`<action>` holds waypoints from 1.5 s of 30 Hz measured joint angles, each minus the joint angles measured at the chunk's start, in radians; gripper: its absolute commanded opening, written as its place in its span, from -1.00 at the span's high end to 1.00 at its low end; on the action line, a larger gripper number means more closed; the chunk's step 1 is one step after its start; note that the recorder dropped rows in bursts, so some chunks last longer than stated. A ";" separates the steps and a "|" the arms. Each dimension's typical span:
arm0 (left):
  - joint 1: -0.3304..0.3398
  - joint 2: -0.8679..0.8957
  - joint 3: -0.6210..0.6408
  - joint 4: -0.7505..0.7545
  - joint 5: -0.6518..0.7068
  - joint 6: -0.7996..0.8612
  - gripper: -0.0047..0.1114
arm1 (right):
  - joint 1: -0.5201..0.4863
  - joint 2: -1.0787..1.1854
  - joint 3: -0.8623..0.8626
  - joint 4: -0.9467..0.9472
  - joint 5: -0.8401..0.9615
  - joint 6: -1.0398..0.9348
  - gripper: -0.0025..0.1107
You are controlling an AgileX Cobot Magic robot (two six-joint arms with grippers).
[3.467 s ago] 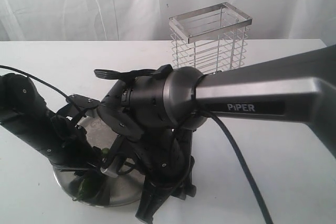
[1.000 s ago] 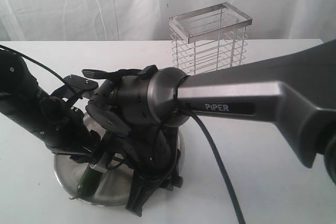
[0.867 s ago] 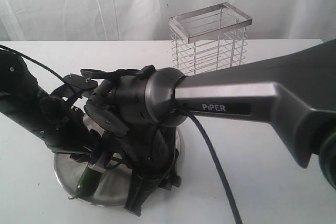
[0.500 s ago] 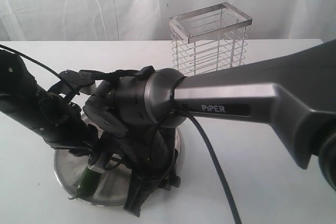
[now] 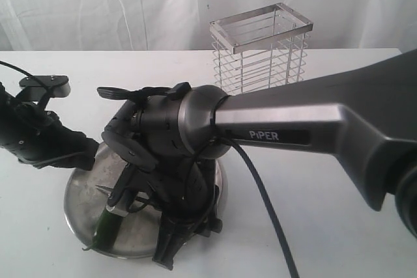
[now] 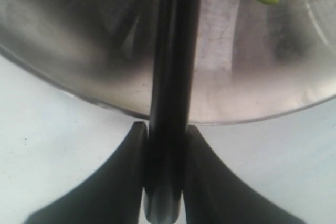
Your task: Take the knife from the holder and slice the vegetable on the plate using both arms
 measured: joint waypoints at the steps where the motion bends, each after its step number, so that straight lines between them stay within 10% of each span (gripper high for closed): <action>1: 0.000 0.000 0.000 -0.004 0.000 0.000 -0.12 | 0.000 0.000 0.000 0.000 -0.004 -0.002 0.96; 45: -0.051 0.173 -0.018 -0.149 -0.004 0.160 -0.12 | 0.000 0.003 0.000 -0.029 0.011 -0.014 0.96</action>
